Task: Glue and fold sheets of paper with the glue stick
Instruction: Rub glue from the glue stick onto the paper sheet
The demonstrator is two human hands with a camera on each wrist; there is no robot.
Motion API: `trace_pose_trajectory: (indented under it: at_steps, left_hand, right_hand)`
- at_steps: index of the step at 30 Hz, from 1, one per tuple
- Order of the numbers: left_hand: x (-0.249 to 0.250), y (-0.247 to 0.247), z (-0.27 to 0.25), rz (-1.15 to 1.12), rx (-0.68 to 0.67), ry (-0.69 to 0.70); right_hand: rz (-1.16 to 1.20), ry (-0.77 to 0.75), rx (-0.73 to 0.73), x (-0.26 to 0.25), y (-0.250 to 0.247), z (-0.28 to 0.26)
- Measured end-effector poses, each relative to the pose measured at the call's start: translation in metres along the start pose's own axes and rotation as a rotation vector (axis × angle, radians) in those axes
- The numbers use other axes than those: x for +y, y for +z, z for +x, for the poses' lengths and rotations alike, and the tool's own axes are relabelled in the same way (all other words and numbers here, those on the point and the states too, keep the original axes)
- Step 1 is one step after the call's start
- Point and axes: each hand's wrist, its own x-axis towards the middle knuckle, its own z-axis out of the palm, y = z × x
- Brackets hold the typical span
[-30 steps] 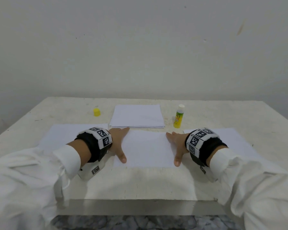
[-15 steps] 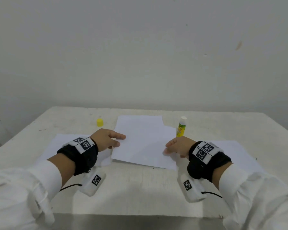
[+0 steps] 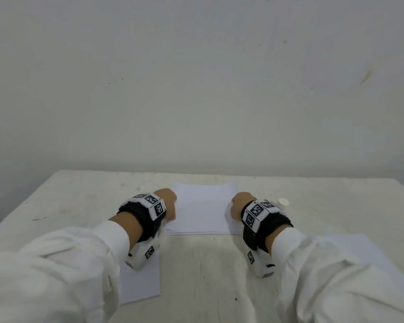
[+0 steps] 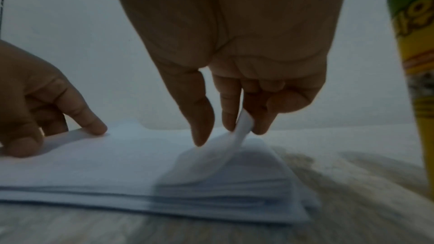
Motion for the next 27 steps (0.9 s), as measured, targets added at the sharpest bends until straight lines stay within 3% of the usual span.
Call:
trace_pose_trajectory:
  at_steps: [2,4,7,9,12,15,18,22,27]
  left_hand:
    - [-0.002,0.006,0.009,0.09,-0.044,0.008]
    - [-0.005,0.007,0.013,0.16,-0.055,0.021]
    - [-0.009,0.008,0.013,0.258,-0.012,-0.006]
    - [0.0,0.005,0.006,0.31,0.037,0.001]
    - [0.032,-0.002,-0.019,0.309,0.058,0.12]
    - [0.079,-0.001,-0.051,0.31,-0.05,0.226]
    - [0.129,0.008,-0.078,0.341,-0.133,0.328]
    - [0.187,0.029,-0.1,0.315,-0.145,0.437]
    - [0.24,0.061,-0.104,0.262,-0.106,0.501]
  right_hand:
    - [-0.128,0.039,-0.126,0.009,0.03,0.082]
    - [-0.129,0.023,-0.144,0.011,0.04,0.096]
    - [-0.118,0.064,-0.003,-0.011,-0.006,-0.049]
    - [-0.029,-0.01,0.051,-0.011,-0.02,-0.096]
    - [0.105,-0.148,0.013,0.009,-0.028,-0.145]
    - [0.174,-0.212,-0.046,0.048,-0.027,-0.179]
    - [0.189,-0.138,-0.043,0.103,-0.026,-0.201]
    - [0.079,0.027,-0.026,0.192,-0.025,-0.216]
    - [-0.063,0.148,-0.164,0.263,0.0,-0.225]
